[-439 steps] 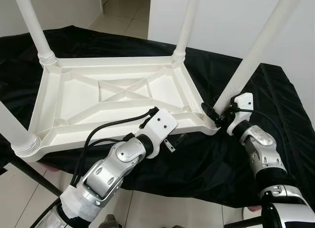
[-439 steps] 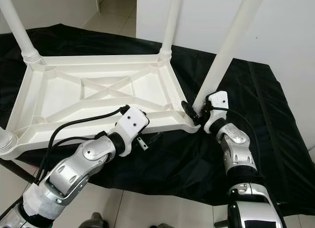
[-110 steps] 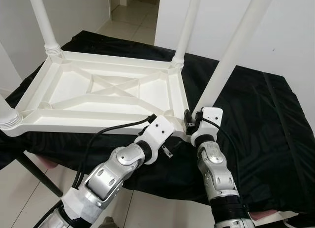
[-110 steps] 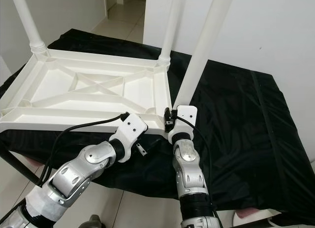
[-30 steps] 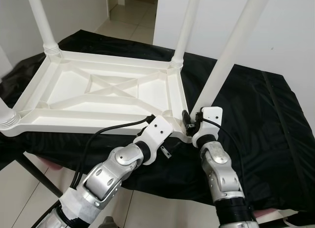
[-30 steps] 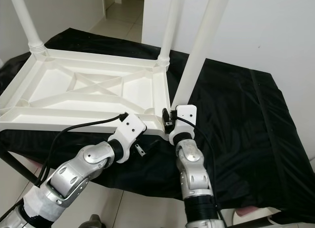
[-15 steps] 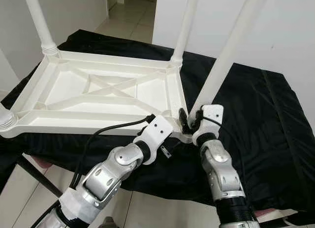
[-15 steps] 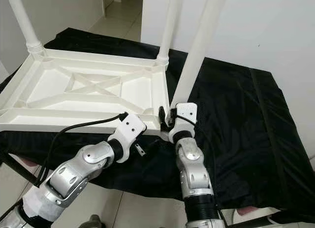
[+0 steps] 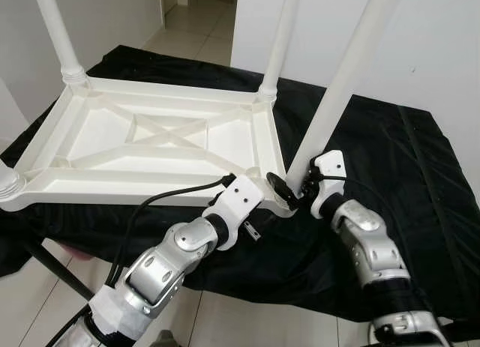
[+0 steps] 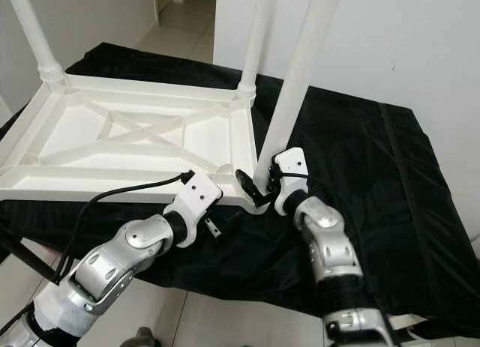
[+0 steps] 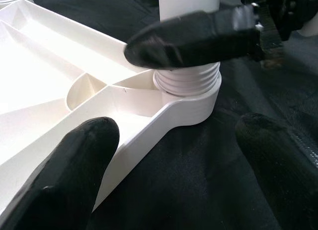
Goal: Building children table
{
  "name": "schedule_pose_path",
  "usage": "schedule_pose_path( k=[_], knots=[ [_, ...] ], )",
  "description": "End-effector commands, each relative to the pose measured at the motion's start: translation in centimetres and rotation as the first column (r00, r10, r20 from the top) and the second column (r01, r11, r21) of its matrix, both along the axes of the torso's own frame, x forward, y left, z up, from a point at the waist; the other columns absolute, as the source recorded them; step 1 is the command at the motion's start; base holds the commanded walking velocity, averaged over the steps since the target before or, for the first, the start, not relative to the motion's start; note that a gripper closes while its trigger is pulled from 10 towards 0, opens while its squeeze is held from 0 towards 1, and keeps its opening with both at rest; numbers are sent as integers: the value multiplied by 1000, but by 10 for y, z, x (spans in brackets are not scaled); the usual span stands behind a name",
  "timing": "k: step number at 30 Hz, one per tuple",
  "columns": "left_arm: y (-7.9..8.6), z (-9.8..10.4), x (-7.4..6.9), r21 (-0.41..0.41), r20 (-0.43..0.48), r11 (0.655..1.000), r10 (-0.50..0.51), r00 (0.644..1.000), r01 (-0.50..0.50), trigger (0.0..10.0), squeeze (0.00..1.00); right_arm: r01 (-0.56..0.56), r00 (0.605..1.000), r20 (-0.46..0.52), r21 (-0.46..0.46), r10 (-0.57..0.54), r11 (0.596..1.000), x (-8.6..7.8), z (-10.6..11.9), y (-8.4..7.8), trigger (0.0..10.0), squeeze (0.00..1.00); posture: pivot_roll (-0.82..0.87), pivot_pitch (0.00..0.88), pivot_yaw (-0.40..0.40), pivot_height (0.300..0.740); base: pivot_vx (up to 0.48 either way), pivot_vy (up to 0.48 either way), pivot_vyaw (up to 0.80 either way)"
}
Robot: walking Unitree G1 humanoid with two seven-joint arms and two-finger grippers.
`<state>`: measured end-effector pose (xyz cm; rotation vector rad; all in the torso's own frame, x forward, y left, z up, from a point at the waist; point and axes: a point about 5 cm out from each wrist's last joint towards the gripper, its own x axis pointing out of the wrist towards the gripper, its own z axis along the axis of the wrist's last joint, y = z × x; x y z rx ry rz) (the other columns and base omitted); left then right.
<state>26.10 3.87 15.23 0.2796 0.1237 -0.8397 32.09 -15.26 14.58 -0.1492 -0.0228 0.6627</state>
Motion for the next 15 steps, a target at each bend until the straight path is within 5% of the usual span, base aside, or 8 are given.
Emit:
schedule_pose_path(
  k=[1,5,7,8,9,15],
  knots=[
    [-3,0,-3,4,-32,995,-102,994,103,10000,0,-77,997,-23,-15,76,997,0,-6,4,10000,0,161,31,-76,740,0,0,0],
    [-4,0,-3,3,-30,995,-102,994,102,10000,0,-118,992,-35,-27,117,993,1,-9,4,10000,0,163,29,-78,740,0,0,0],
    [-4,1,-3,0,-30,995,-101,994,101,10000,0,-152,987,-49,-41,150,988,5,-12,3,2941,0,167,29,-80,740,0,0,0],
    [-4,1,-3,0,-30,995,-101,994,101,10000,0,-152,987,-49,-41,150,988,5,-12,3,2941,0,167,29,-80,740,0,0,0],
    [-4,0,-3,0,-31,995,-100,995,100,10000,0,-171,984,-61,-30,169,985,6,-13,3,0,0,171,30,-81,740,0,0,0],
    [-4,0,-3,1,-32,995,-98,995,98,10000,0,-183,981,-75,-21,181,983,6,-14,2,0,0,171,30,-81,740,0,0,0]
  ],
)
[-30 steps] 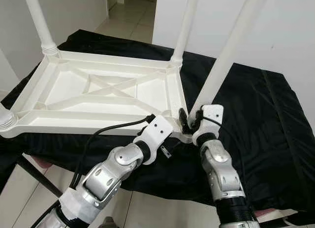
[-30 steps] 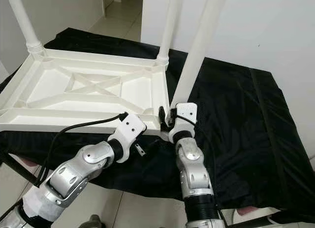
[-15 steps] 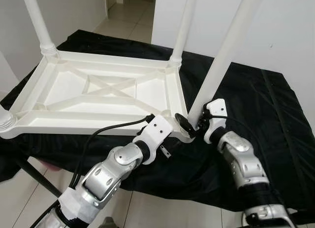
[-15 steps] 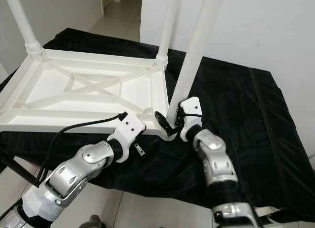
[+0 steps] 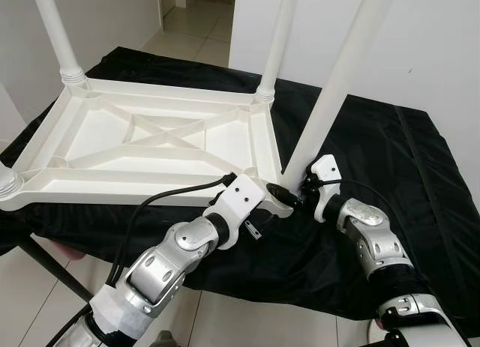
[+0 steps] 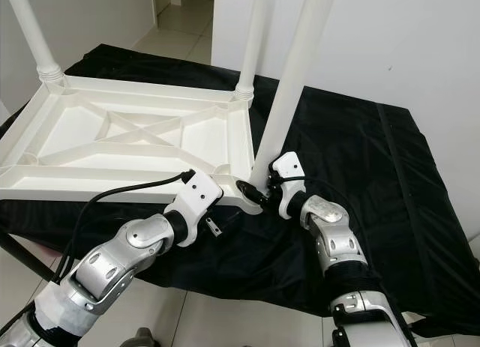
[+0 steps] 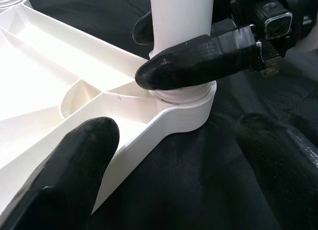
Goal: Building children table
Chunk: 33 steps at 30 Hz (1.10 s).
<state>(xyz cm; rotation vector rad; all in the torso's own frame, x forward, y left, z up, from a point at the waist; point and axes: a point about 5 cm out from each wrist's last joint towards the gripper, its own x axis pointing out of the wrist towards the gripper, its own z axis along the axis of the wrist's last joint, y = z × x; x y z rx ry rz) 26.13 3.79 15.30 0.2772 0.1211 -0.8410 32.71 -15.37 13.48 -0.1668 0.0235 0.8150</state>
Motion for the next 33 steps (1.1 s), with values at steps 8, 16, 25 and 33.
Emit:
schedule_pose_path(
  k=[8,16,25,33],
  knots=[
    [-2,-5,-6,13,-43,996,-91,995,91,10000,0,37,998,-55,42,-34,998,-3,-9,-4,0,0,163,29,-82,740,0,0,0],
    [0,-9,-6,17,-68,996,-85,994,87,10000,0,184,981,-66,36,-181,982,-4,-13,1,0,0,156,26,-86,740,0,0,0],
    [3,-12,-5,22,-85,998,-64,994,66,10000,0,405,912,-105,81,-397,911,-16,-18,13,0,0,157,21,-94,740,0,0,0],
    [4,-17,-1,56,-77,998,-25,997,29,10000,0,621,783,-98,71,-614,780,-28,-22,25,0,0,150,17,-97,740,0,0,0]
  ],
)
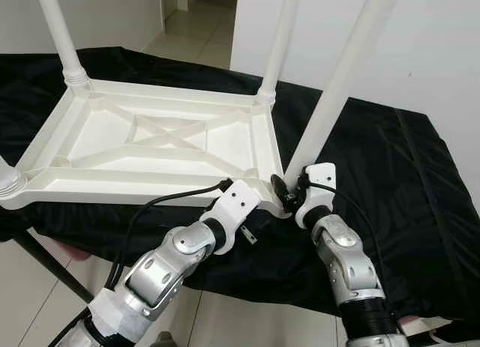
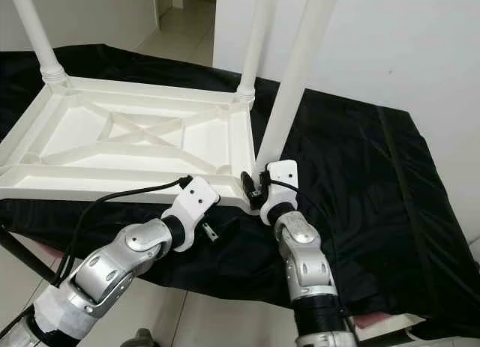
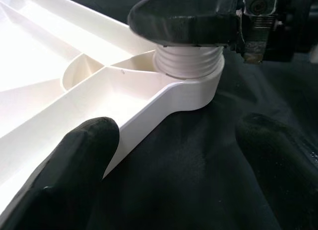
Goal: Building children table
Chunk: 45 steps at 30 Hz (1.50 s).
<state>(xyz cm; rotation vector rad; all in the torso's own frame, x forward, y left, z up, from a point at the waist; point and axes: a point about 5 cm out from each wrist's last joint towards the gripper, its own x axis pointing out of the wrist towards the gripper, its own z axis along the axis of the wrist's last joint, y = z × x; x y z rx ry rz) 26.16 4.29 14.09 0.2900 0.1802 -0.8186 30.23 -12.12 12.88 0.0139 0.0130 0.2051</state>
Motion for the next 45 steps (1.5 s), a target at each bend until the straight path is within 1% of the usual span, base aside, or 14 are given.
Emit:
schedule_pose_path(
  k=[1,5,6,7,8,11,12,23,24,25,31,40,41,45],
  knots=[
    [0,-5,1,32,-28,999,-39,999,40,10000,0,92,991,-91,-41,-96,995,-5,-17,-6,0,0,151,12,-97,740,0,0,0],
    [2,-7,5,65,-23,998,2,1000,-1,10000,0,130,987,-93,-20,-131,991,-6,-16,-6,0,0,151,9,-96,740,0,0,0],
    [3,-7,7,74,-8,997,9,1000,-8,10000,0,139,986,-92,-4,-139,990,-6,-15,-6,2235,0,151,9,-96,740,0,0,0],
    [3,-7,7,74,-8,997,9,1000,-8,10000,0,139,986,-92,-4,-139,990,-6,-15,-6,2235,0,151,9,-96,740,0,0,0],
    [3,-7,7,81,-9,997,14,1000,-13,10000,0,140,987,-79,1,-140,990,-7,-13,-6,10000,0,151,9,-96,740,0,0,0],
    [3,-7,7,84,-3,996,18,1000,-18,10000,0,141,987,-81,6,-140,990,-8,-12,-5,10000,0,154,10,-95,740,0,0,0],
    [4,-5,8,85,21,996,27,999,-29,10000,0,130,988,-84,32,-127,991,-9,-11,-4,10000,1000,156,12,-95,740,0,0,0],
    [7,7,12,-24,29,999,30,999,-30,10000,0,-40,999,29,47,38,998,2,9,-13,10000,1000,157,27,-97,740,0,0,0],
    [7,8,12,-39,18,999,33,999,-32,10000,0,-120,992,51,32,118,992,4,13,-16,10000,776,156,30,-96,740,0,0,0],
    [7,8,12,-39,22,999,27,999,-26,10000,0,-164,985,63,18,162,986,5,15,-18,10000,0,156,30,-96,740,0,0,0],
    [7,8,10,-49,19,999,8,1000,-8,10000,0,-246,966,80,-28,247,969,8,18,-22,10000,0,154,34,-94,740,0,0,0],
    [-1,10,1,-117,-23,991,-65,998,62,10000,0,-449,888,34,-150,459,881,19,10,-26,10000,0,162,40,-97,740,0,0,0],
    [-1,9,0,-116,-22,991,-72,997,69,10000,0,-469,878,28,-152,478,870,20,8,-26,549,0,162,40,-97,740,0,0,0],
    [-3,9,-2,-105,-19,990,-92,996,90,10000,0,-509,858,-17,-170,514,844,24,0,-27,0,0,170,35,-103,740,0,0,0]
  ],
)
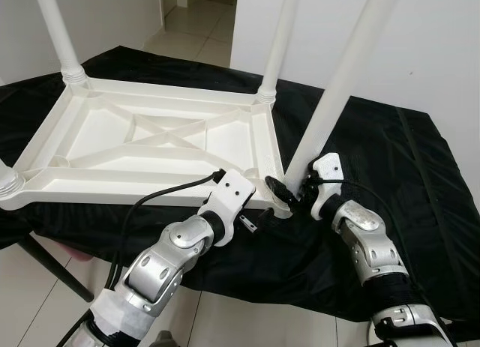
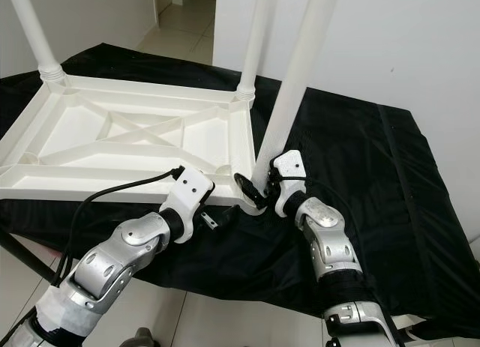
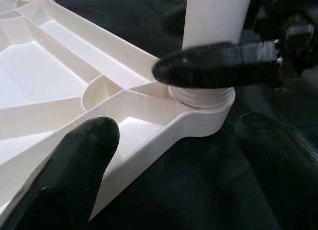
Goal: Building children table
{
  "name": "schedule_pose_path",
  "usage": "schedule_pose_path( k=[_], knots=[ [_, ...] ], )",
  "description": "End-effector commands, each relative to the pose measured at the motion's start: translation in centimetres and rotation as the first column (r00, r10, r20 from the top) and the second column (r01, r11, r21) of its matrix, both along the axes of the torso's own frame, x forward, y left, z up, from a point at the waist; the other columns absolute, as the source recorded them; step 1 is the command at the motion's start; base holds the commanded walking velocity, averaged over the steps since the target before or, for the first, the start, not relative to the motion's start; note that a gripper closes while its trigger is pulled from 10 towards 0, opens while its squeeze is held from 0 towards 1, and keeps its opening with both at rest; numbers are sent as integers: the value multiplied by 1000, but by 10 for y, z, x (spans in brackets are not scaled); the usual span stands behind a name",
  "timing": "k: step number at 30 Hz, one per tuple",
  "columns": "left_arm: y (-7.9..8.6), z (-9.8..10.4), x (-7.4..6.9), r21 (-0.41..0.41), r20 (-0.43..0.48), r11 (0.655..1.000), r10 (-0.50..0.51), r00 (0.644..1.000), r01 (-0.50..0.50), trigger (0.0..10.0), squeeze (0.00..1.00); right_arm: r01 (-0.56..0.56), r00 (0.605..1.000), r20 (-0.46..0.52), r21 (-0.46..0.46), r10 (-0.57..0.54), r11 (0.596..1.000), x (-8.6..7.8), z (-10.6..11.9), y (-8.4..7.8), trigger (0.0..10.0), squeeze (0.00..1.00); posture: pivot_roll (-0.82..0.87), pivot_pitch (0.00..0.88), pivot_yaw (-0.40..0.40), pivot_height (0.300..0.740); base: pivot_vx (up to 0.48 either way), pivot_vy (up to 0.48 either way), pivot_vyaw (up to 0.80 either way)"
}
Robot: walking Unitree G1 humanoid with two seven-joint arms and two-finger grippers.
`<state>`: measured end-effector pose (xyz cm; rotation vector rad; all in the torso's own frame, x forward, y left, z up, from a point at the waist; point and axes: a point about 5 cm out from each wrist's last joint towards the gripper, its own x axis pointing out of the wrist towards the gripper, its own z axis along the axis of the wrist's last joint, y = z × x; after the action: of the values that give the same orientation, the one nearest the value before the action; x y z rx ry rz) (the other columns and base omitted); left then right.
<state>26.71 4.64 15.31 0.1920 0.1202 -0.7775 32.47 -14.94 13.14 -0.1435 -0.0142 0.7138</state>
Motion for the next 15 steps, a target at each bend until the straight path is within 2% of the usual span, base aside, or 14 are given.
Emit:
schedule_pose_path(
  k=[1,10,11,12,13,14,15],
  knots=[
    [-6,-3,-8,2,-38,990,-140,989,140,10000,0,-39,999,-16,-30,38,999,2,-3,0,0,0,171,34,-104,740,0,0,0],
    [-7,-1,-7,10,-28,988,-154,988,154,10000,0,-61,998,-24,-40,60,997,5,-7,-6,0,0,165,20,-96,740,0,0,0],
    [-7,-1,-7,12,-28,988,-156,987,156,10000,0,-53,998,-22,-43,52,998,5,-8,-6,4706,0,164,19,-96,740,0,0,0],
    [-7,-1,-7,12,-28,988,-156,987,156,10000,0,-53,998,-22,-43,52,998,5,-8,-6,4706,0,164,19,-96,740,0,0,0],
    [-7,-1,-8,13,-29,987,-159,987,160,10000,0,-33,999,-22,-39,32,999,5,-8,-6,10000,0,164,19,-96,740,0,0,0],
    [-7,-1,-8,13,-29,987,-159,987,160,10000,0,-33,999,-22,-39,32,999,5,-8,-6,10000,0,164,19,-96,740,0,0,0],
    [-7,-1,-8,11,-33,987,-162,986,163,10000,0,13,1000,-25,-27,-14,1000,6,-8,-5,10000,0,162,21,-96,740,0,0,0]
  ],
)
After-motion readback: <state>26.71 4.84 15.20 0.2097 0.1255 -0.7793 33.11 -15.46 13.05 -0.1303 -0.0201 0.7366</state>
